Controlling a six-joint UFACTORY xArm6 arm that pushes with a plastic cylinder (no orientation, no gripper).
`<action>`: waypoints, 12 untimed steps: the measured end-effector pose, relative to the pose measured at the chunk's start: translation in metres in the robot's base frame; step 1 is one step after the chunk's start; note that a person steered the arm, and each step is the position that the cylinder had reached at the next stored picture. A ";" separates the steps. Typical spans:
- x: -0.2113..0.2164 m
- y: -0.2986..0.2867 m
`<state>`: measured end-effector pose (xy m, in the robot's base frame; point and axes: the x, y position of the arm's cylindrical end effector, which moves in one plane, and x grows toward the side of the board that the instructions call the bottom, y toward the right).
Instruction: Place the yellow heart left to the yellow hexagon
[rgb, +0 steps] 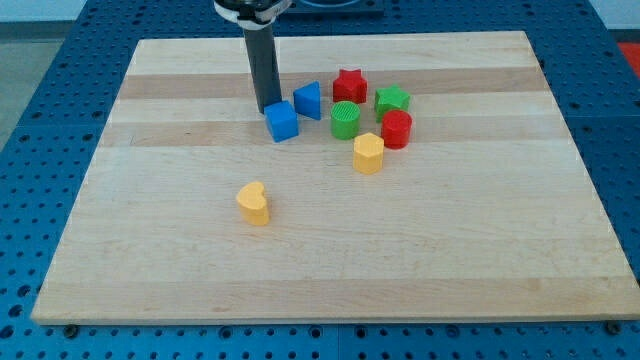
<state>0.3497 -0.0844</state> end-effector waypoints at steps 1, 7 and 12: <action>0.009 0.000; 0.181 -0.038; 0.140 -0.009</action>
<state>0.4897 -0.0938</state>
